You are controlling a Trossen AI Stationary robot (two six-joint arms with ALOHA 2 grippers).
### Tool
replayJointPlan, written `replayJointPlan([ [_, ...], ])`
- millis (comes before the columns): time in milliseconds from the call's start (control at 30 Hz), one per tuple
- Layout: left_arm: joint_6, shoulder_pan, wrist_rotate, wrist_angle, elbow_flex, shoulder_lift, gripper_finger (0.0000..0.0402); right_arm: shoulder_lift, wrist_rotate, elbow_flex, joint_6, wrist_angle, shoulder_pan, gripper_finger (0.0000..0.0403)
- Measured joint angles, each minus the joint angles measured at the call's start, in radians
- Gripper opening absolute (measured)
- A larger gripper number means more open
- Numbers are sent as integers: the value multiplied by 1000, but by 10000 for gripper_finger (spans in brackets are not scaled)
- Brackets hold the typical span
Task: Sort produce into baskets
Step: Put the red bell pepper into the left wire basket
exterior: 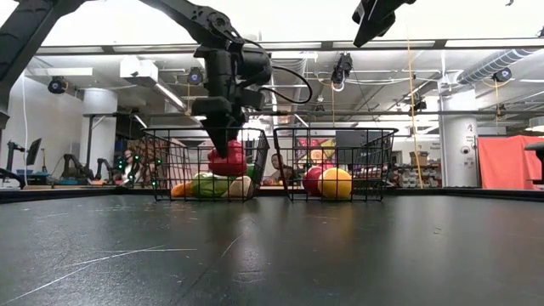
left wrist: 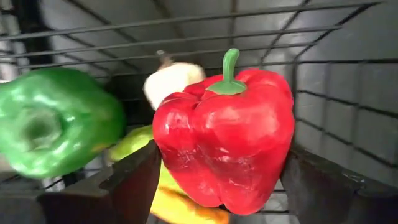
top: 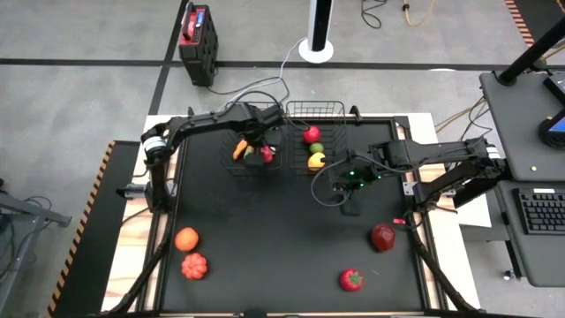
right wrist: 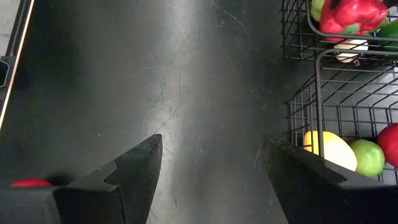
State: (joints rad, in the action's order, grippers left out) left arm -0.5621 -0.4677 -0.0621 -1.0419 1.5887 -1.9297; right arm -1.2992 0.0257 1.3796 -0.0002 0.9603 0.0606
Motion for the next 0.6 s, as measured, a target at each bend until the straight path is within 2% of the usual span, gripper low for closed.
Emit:
replayJointPlan([
  [133,-3,2,-61,3,0,0,289,0,0,0,0,0,0,265],
  [600,21,2,-46,3,0,0,289,0,0,0,0,0,0,265],
])
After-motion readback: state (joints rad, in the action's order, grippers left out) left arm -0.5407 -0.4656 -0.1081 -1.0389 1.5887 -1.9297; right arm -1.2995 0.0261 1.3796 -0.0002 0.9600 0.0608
